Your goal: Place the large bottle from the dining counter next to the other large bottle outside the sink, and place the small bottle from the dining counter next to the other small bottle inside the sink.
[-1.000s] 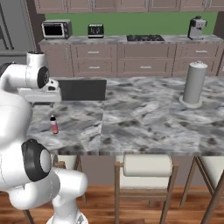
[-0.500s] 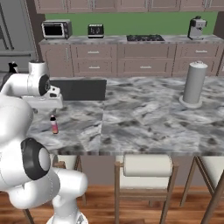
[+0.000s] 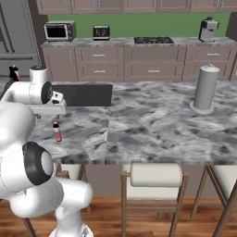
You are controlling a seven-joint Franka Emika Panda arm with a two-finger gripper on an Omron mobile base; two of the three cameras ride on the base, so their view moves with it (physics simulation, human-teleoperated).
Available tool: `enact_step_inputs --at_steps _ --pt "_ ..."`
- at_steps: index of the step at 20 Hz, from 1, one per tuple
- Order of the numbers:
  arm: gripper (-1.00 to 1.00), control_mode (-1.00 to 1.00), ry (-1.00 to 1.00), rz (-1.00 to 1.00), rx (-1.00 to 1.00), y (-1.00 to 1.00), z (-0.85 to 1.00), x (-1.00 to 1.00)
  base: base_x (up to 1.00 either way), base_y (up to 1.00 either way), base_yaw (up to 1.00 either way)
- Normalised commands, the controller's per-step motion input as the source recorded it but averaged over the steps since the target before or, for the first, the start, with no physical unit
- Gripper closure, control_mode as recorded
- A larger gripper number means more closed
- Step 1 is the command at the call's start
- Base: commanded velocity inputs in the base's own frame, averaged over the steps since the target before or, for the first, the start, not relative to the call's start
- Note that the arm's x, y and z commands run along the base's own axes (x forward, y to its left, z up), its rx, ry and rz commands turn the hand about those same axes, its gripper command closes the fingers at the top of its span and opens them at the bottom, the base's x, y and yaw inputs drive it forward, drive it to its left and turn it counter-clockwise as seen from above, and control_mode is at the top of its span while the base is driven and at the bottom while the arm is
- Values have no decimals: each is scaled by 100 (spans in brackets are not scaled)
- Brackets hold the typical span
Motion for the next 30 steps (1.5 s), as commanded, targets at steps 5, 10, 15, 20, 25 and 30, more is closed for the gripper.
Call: enact_step_inputs --at_steps 5,10,15,20,25,30 --pt "-100 -100 0 -6 0 18 -1 48 0 0 0" --pt "-100 -100 1 -6 0 15 -2 41 0 0 0" --pt "-100 -100 0 -1 0 6 -14 22 0 0 0" --pt "-100 -100 -2 -1 0 3 -15 13 0 0 0" --pt "-100 -100 -5 0 0 1 -22 26 0 0 0" --pt "-100 -100 -3 0 0 4 -21 22 0 0 0"
